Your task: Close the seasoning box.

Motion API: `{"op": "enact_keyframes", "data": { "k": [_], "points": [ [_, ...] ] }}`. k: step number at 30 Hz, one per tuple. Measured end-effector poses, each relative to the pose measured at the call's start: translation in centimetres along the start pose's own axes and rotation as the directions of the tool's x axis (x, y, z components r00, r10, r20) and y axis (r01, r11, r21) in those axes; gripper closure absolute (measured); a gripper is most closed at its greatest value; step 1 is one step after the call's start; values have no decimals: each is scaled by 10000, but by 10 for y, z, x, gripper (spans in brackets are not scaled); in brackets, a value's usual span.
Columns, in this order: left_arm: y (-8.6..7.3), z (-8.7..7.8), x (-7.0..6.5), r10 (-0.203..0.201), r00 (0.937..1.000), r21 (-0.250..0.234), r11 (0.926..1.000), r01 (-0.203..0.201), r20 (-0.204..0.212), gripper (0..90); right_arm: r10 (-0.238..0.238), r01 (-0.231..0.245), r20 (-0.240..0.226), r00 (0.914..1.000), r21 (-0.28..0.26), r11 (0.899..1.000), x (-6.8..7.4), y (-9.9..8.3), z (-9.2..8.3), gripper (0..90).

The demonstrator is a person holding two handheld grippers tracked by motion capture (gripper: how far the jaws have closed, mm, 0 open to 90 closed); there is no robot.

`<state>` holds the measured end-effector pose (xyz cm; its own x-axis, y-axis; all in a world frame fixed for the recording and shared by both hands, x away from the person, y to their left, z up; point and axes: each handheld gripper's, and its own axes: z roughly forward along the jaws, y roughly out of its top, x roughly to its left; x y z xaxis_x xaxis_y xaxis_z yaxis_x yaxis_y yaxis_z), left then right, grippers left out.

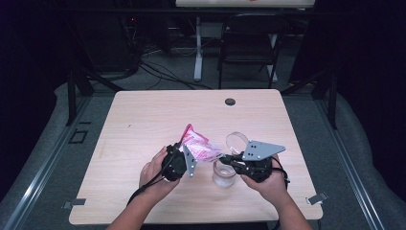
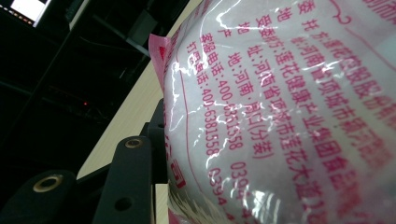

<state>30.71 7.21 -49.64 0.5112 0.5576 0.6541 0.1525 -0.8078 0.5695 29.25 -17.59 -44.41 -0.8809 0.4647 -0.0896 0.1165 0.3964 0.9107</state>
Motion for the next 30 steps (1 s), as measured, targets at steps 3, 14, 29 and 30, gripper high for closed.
{"op": "enact_keyframes", "data": {
  "k": [3,14,29,30],
  "points": [
    [1,-1,-1,180,9998,-17,9998,-180,-130,581,29,-29,1,10000,0,10000,0,0,-1,900],
    [5,-1,-2,804,9959,50,9968,-802,-427,583,149,-149,-1,9999,39,9999,-2,-3,-2,900],
    [9,0,-6,1507,9852,-28,9885,-1514,-815,584,277,-280,162,9995,140,9995,-2,-10,-3,900],
    [9,0,-7,1558,9842,-53,9876,-1568,-840,584,278,-281,207,9994,162,9995,-1,-11,-4,900]
  ]
}}
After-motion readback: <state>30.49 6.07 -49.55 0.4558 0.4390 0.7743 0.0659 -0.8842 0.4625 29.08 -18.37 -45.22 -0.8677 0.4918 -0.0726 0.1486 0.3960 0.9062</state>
